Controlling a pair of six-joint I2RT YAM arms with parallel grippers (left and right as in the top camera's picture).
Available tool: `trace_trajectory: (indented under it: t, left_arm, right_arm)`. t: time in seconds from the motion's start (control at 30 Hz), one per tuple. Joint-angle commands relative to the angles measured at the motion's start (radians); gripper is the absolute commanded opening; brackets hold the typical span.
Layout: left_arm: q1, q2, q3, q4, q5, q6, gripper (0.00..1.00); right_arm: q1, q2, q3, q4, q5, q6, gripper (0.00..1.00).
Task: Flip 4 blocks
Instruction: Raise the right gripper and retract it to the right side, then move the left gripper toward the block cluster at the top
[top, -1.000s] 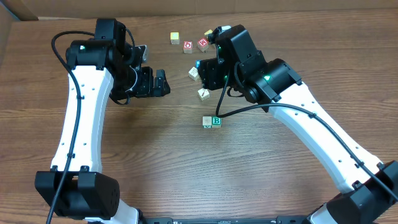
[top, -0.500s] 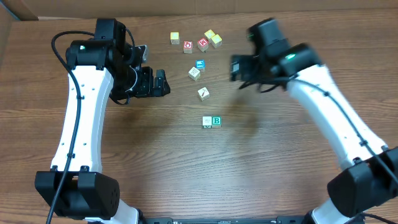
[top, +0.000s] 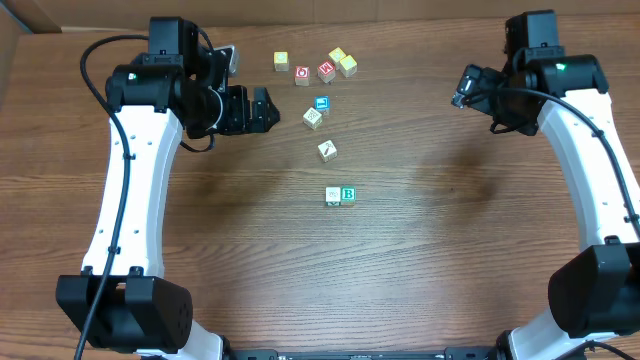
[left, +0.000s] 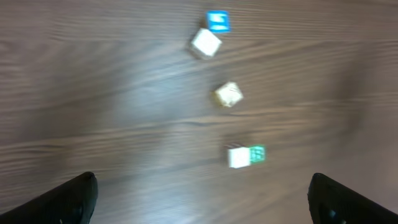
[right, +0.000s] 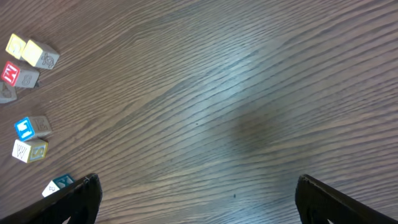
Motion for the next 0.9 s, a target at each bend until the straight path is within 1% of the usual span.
trace_trajectory:
  t: [0.0, 0.2, 0.27, 0.3, 0.37, 0.43, 0.47, 0.57, 0.7, 0.77, 0.87]
  left_arm:
    - [-0.036, 0.01, -0.004, -0.005, 0.195, -0.039, 1.0]
    - [-0.119, 0.01, -0.079, 0.019, 0.218, -0.063, 0.99]
    - [-0.162, 0.01, -0.103, 0.055, 0.184, -0.156, 0.73]
    - [-0.183, 0.013, -0.106, 0.061, 0.132, -0.223, 0.69]
    - [-0.24, 0.014, -0.105, 0.073, -0.013, -0.344, 0.68]
    - [-0.312, 0.014, -0.09, 0.081, -0.161, -0.435, 0.68]
    - [-0.333, 0.015, -0.077, 0.081, -0.199, -0.46, 0.66]
    - [-0.37, 0.015, -0.013, 0.073, -0.259, -0.502, 0.63]
    - [-0.37, 0.023, 0.063, 0.074, -0.267, -0.524, 0.62]
    - [-0.37, 0.033, 0.079, 0.079, -0.276, -0.536, 0.64]
    - [-0.385, 0.059, 0.079, 0.1, -0.318, -0.553, 0.69]
  right_arm:
    - [-0.005, -0.012, 0.002, 0.005, -0.001, 0.005, 1.0]
    - [-0.005, -0.012, 0.002, 0.005, -0.001, 0.005, 1.0]
    - [-0.005, -0.012, 0.002, 0.005, -0.001, 0.005, 1.0]
    - [-0.005, -0.012, 0.002, 0.005, -0.001, 0.005, 1.0]
    - [-0.005, -0.012, 0.002, 0.005, -0.001, 0.005, 1.0]
    - [-0.005, -0.012, 0.002, 0.005, -0.001, 0.005, 1.0]
    - [-0.005, -0.012, 0.002, 0.005, -0.001, 0.005, 1.0]
    - [-0.005, -0.012, 0.002, 0.005, -0.001, 0.005, 1.0]
    - [-0.005, -0.012, 0.002, 0.005, -0.001, 0.005, 1.0]
    - [-0.005, -0.012, 0.002, 0.005, -0.001, 0.005, 1.0]
    - [-0.005, -0.012, 0.002, 0.005, -0.001, 0.005, 1.0]
